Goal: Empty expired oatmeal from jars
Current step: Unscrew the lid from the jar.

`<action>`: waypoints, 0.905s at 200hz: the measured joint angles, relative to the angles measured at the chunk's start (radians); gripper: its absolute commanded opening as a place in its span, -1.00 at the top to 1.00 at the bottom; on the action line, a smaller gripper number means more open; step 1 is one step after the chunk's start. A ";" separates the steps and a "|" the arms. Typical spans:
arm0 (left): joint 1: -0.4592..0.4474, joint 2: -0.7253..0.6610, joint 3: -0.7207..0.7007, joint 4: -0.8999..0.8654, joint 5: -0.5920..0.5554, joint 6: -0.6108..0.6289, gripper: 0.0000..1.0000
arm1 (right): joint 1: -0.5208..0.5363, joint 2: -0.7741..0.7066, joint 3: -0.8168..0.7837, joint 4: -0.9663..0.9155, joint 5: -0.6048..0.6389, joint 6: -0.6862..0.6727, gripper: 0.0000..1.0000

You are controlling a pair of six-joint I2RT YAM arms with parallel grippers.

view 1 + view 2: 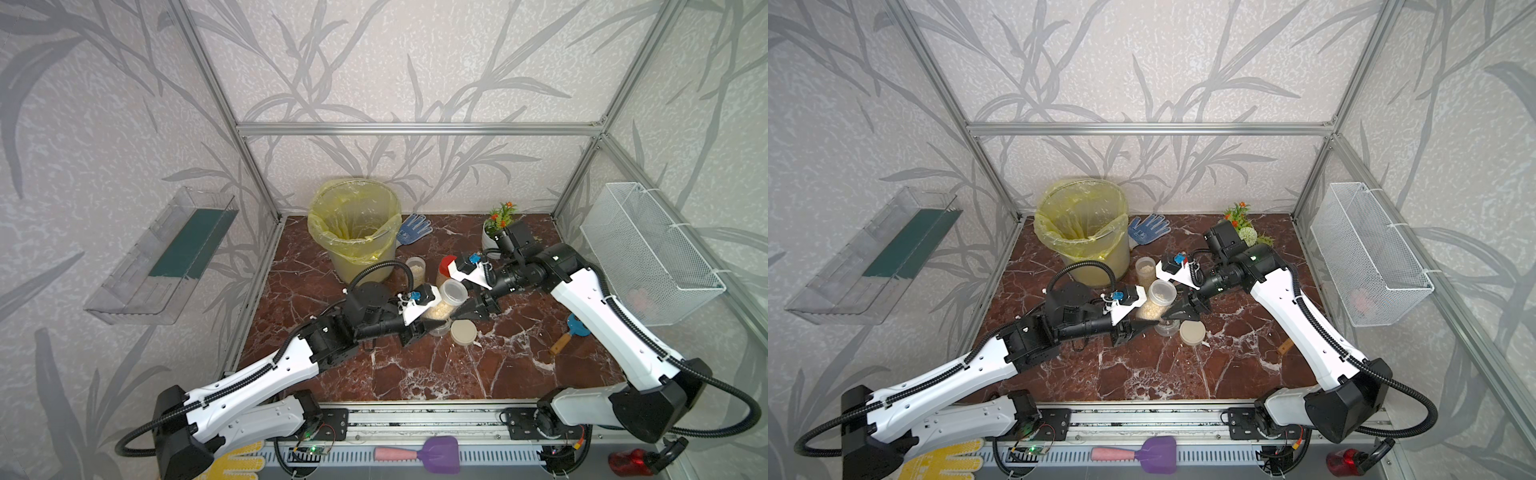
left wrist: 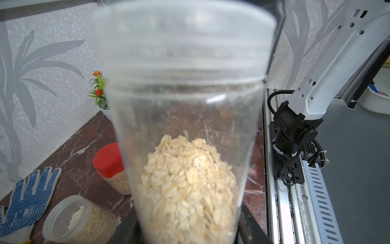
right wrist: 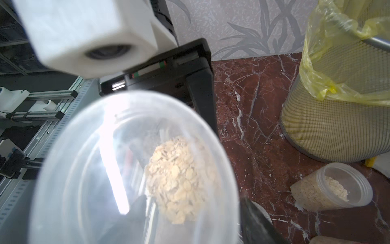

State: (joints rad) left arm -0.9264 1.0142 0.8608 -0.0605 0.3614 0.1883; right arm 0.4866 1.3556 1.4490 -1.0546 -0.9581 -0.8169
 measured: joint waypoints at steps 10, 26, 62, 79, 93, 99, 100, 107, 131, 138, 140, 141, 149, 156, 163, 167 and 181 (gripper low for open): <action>0.000 -0.002 0.000 0.006 0.000 0.002 1.00 | -0.009 -0.010 -0.005 0.012 0.003 0.005 -0.41; 0.002 -0.003 0.000 0.010 -0.001 0.003 1.00 | -0.027 -0.034 -0.015 0.030 0.007 0.012 -0.41; 0.005 -0.009 0.000 0.010 -0.026 0.006 1.00 | -0.076 -0.135 -0.074 0.106 0.035 0.093 -0.46; 0.005 -0.019 -0.002 0.012 -0.058 0.014 1.00 | -0.082 -0.195 -0.111 0.158 0.094 0.192 -0.46; 0.005 -0.026 -0.005 0.013 -0.088 0.022 1.00 | -0.082 -0.227 -0.116 0.177 0.131 0.290 -0.46; 0.005 -0.027 -0.005 0.014 -0.101 0.023 1.00 | -0.082 -0.240 -0.116 0.186 0.153 0.348 -0.46; 0.005 -0.027 -0.005 0.015 -0.105 0.024 1.00 | -0.082 -0.241 -0.115 0.187 0.158 0.364 -0.46; 0.005 -0.027 -0.006 0.017 -0.124 0.029 1.00 | -0.082 -0.252 -0.111 0.190 0.178 0.426 -0.46; 0.005 -0.027 -0.012 0.027 -0.168 0.042 1.00 | -0.082 -0.271 -0.076 0.189 0.250 0.654 -0.42; 0.006 -0.026 -0.014 0.027 -0.181 0.047 1.00 | -0.082 -0.273 -0.058 0.189 0.263 0.726 -0.42; 0.006 -0.025 -0.014 0.027 -0.183 0.048 1.00 | -0.082 -0.273 -0.055 0.189 0.267 0.746 -0.42; 0.006 -0.025 -0.014 0.027 -0.186 0.048 1.00 | -0.082 -0.273 -0.050 0.190 0.269 0.761 -0.42; 0.006 -0.021 -0.014 0.028 -0.198 0.053 1.00 | -0.082 -0.273 -0.034 0.191 0.278 0.843 -0.42; 0.006 -0.017 -0.014 0.029 -0.208 0.057 1.00 | -0.077 -0.274 -0.020 0.193 0.293 0.920 -0.42; 0.006 -0.013 -0.014 0.028 -0.212 0.061 1.00 | -0.069 -0.274 -0.002 0.191 0.324 0.995 -0.42; 0.006 -0.011 -0.014 0.028 -0.217 0.064 1.00 | -0.062 -0.273 0.008 0.190 0.338 1.029 -0.42; 0.006 -0.002 -0.014 0.028 -0.232 0.071 1.00 | -0.033 -0.256 0.072 0.150 0.414 1.162 -0.42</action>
State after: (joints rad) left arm -0.9207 1.0126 0.8471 -0.0326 0.1291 0.2596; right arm 0.4538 1.0992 1.5215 -0.9051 -0.5442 0.3447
